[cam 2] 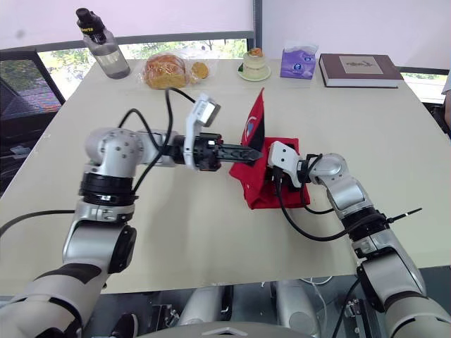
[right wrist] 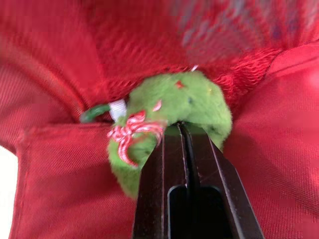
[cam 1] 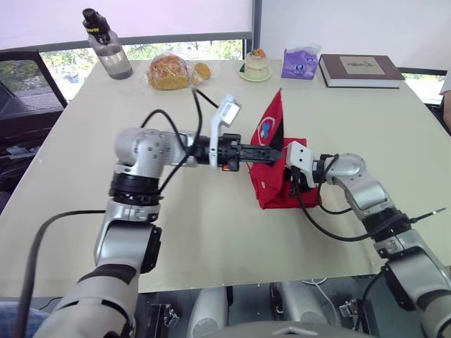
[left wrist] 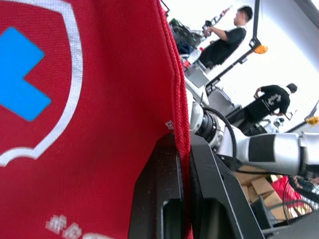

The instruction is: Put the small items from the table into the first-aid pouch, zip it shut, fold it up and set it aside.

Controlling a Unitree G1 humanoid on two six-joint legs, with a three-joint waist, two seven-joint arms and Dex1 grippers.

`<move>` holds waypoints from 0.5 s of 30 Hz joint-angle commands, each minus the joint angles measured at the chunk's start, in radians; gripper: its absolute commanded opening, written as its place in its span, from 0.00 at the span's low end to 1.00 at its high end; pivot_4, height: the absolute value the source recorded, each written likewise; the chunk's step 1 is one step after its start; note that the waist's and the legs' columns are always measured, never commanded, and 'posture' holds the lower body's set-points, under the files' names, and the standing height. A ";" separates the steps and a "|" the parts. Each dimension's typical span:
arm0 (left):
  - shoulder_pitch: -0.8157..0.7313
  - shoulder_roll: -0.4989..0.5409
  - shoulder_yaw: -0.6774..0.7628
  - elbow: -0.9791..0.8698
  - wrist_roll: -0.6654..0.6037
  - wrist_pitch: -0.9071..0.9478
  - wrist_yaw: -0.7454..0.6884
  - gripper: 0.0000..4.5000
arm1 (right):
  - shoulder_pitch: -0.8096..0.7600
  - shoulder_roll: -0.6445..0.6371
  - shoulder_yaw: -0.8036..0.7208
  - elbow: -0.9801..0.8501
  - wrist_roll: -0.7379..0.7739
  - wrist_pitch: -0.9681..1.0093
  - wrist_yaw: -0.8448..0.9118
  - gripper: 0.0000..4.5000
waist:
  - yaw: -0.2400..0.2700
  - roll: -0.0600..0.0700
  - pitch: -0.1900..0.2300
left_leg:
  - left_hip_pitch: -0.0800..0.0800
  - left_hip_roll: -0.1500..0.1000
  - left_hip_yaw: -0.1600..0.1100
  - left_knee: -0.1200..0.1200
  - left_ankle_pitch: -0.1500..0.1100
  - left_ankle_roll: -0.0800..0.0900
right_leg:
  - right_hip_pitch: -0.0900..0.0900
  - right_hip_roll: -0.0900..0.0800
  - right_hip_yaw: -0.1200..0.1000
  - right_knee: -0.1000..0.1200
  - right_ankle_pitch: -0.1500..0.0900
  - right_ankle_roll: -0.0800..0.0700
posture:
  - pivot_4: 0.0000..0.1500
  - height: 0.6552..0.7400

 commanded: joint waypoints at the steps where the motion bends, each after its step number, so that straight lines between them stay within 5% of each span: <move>1: -0.041 -0.014 0.002 0.000 -0.004 -0.043 -0.059 0.00 | 0.070 0.028 -0.100 -0.095 0.125 0.127 -0.026 0.01 | 0.004 0.000 0.000 | 0.000 0.000 0.000 0.000 0.000 0.000 | 0.000 0.000 0.000 0.000 0.000 0.000 | 1.00 1.00; 8: -0.044 -0.008 -0.020 0.041 0.037 -0.079 -0.105 0.00 | 0.145 -0.008 -0.320 -0.399 0.346 0.337 -0.108 0.01 | 0.009 0.002 0.001 | -0.006 -0.002 -0.002 0.000 0.000 0.000 | -0.003 -0.001 0.000 -0.001 0.000 0.000 | 1.00 1.00; 15: -0.040 -0.050 -0.051 0.067 0.074 -0.079 -0.098 0.00 | 0.329 -0.229 -0.522 -0.583 0.478 0.450 -0.059 0.01 | 0.029 0.002 0.001 | -0.007 -0.003 -0.003 -0.001 0.000 0.001 | -0.003 -0.002 -0.001 -0.003 0.000 0.000 | 1.00 1.00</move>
